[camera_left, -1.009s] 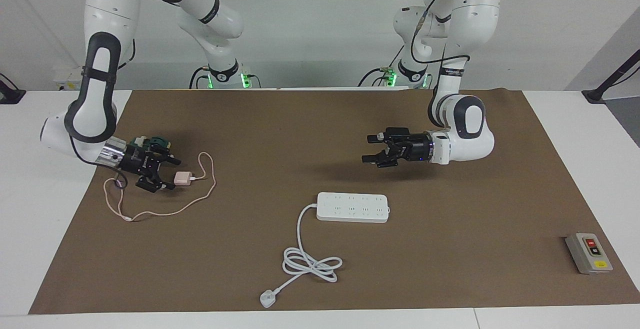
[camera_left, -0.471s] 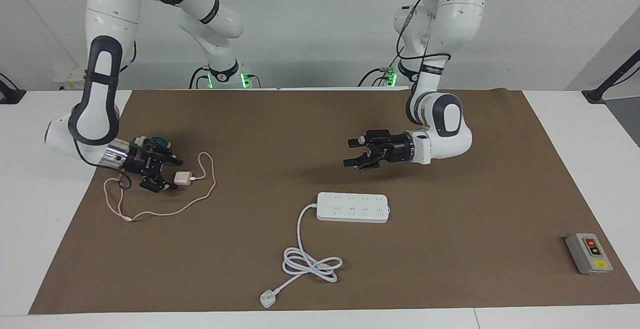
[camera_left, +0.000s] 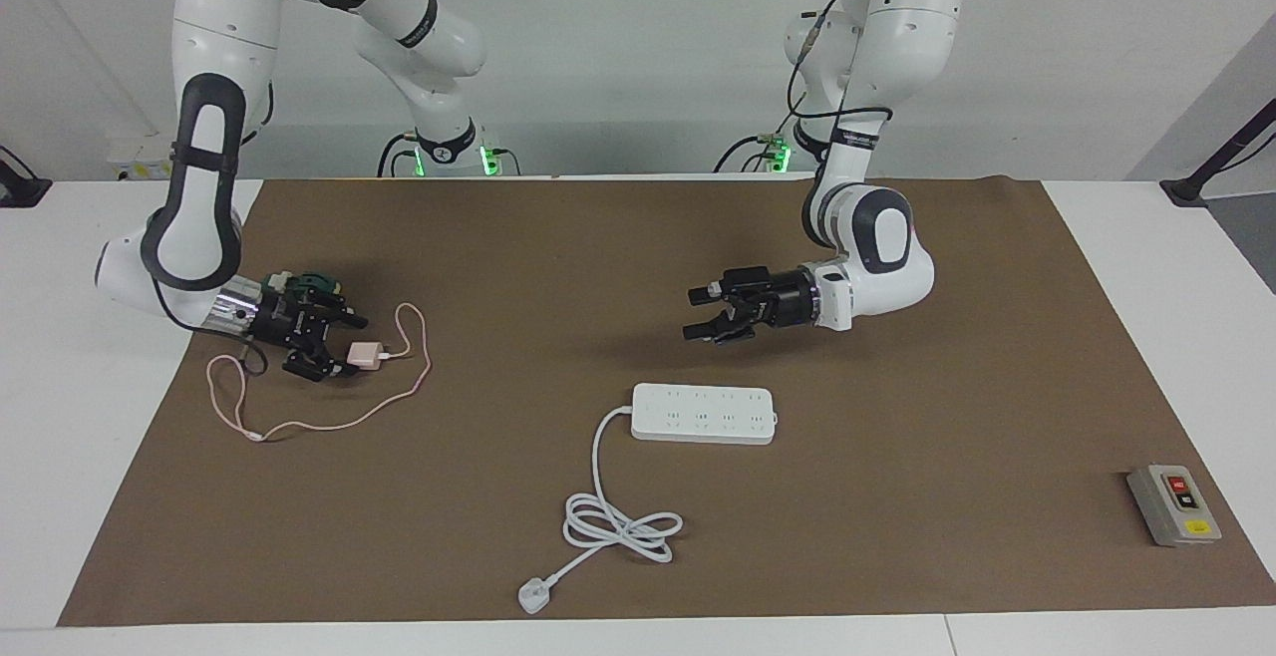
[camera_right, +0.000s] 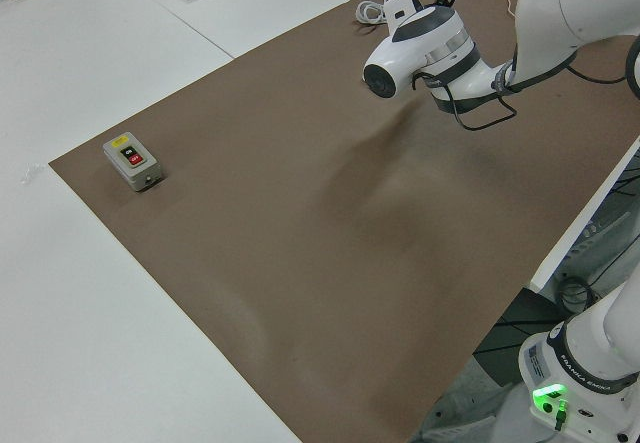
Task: Plug charger into power strip
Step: 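Lower the right gripper onto the pink charger and grasp it, then carry the pink charger with the right gripper toward the power strip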
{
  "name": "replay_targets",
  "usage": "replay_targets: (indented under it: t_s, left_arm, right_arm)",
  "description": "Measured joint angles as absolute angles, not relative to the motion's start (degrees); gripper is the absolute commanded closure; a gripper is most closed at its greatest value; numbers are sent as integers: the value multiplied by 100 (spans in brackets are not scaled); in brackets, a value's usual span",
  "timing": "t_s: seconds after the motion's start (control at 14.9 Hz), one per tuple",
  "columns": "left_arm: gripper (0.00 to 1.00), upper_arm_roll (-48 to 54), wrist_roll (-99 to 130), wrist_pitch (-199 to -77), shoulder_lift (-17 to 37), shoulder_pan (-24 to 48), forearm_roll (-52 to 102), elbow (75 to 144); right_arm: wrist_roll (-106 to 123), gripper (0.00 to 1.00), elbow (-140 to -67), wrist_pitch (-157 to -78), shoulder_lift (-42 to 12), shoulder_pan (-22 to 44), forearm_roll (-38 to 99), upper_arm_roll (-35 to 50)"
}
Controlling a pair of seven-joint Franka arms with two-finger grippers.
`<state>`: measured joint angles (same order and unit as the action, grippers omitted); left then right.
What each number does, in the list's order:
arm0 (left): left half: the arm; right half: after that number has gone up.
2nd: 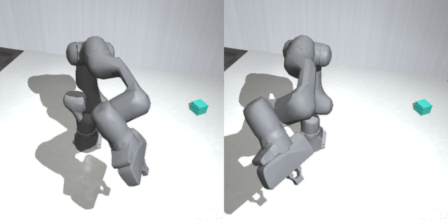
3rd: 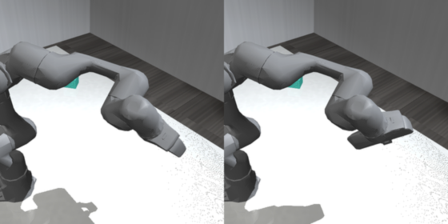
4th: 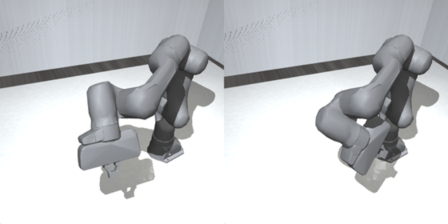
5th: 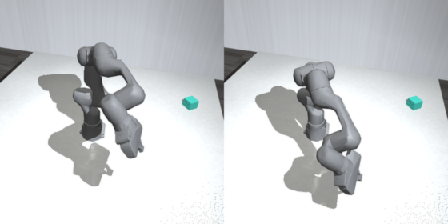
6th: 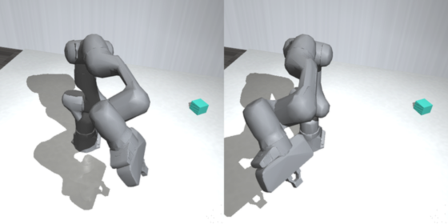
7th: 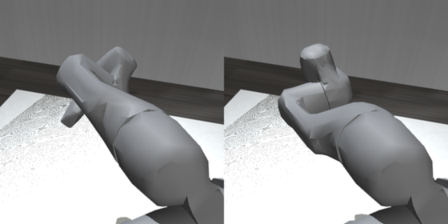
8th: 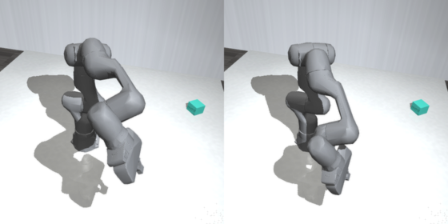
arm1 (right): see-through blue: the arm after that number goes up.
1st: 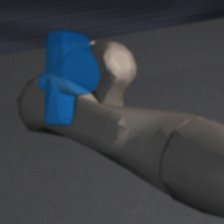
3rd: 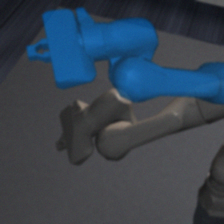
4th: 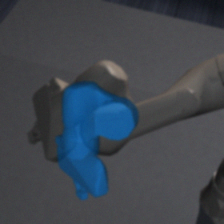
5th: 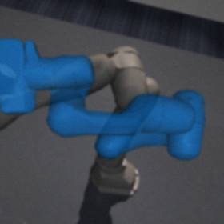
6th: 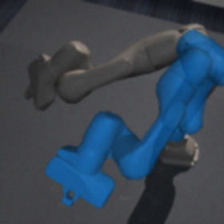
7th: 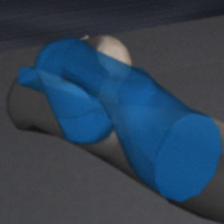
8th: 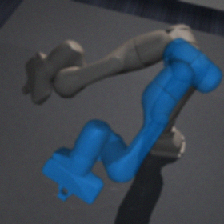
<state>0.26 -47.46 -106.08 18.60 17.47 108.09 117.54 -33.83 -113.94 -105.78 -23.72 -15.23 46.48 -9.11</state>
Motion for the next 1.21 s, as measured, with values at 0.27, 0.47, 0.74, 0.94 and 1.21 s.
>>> replay_targets:
  t_s: [0.27, 0.47, 0.74, 0.94, 1.21]
  left_arm:
    - [0, 33, -4700, -10614, 1859, 1817, 10876, 11840]
    - [0, 33, -4619, -10614, 1859, 1830, 10881, 11846]
    - [0, 33, -4614, -10614, 1859, 1831, 10884, 11846]
    - [0, 36, -4613, -10611, 1857, 1846, 10886, 11846]
    - [0, 51, -4614, -10611, 1855, 1946, 10910, 11842]
  right_arm:
    - [-3336, 23, -11435, -10603, -2372, -1534, 4649, -921]
    - [-3332, 77, -11436, -10601, -2367, -1542, 4649, -932]
    - [-3360, 100, -11411, -10600, -2343, -1526, 4825, -923]
    - [-3807, 100, -11138, -10463, -2337, -1465, 4865, -884]
    - [-4877, 100, -10713, -10331, -2181, -992, 4881, -846]
